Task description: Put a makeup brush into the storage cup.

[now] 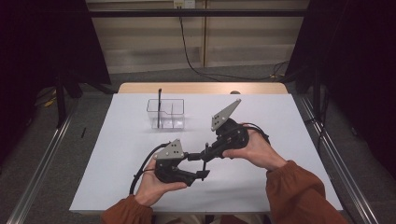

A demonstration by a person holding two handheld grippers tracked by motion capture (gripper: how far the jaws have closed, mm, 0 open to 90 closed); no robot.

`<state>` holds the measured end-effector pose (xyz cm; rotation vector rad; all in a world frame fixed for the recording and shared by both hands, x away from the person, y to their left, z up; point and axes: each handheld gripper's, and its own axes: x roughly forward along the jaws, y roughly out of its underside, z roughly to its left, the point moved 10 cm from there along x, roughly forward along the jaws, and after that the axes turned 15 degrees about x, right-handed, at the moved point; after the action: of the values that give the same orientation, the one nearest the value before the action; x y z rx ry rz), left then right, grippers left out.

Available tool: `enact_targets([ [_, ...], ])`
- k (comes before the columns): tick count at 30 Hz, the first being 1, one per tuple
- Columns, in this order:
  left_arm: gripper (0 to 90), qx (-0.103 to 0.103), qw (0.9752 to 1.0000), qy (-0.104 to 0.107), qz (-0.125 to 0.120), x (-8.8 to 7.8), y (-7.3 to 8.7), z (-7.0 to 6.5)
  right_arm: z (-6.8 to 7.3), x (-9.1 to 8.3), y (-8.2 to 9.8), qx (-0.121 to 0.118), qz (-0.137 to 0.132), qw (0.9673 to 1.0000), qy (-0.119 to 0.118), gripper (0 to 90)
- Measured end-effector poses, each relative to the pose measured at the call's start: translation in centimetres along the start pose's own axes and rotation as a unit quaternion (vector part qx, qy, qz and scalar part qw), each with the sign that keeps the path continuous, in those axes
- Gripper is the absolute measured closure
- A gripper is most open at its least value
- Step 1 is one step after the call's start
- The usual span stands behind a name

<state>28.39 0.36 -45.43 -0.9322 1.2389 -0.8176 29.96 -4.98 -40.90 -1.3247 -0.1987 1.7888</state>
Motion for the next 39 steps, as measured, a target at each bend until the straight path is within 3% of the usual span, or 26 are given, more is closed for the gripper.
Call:
enact_targets([
  [6,65.9,-0.003,1.0000,0.004,-0.006,0.13,-0.14,-0.32,0.22,0.24,-0.04,0.000,-0.006,1.0000,-0.005,83.7],
  [13,76.1,-0.006,1.0000,0.002,-0.006,-0.03,-0.03,-0.18,0.20,0.53,0.03,-0.005,-0.003,1.0000,-0.005,83.6],
  [26,83.4,-0.022,0.9997,0.010,-0.005,0.09,0.15,-0.18,0.10,0.78,0.15,-0.006,-0.002,1.0000,-0.003,83.5],
  [39,84.0,-0.026,0.9996,-0.002,-0.013,-0.40,0.01,0.21,0.10,0.25,-0.28,-0.011,-0.040,0.9991,-0.012,78.1],
])
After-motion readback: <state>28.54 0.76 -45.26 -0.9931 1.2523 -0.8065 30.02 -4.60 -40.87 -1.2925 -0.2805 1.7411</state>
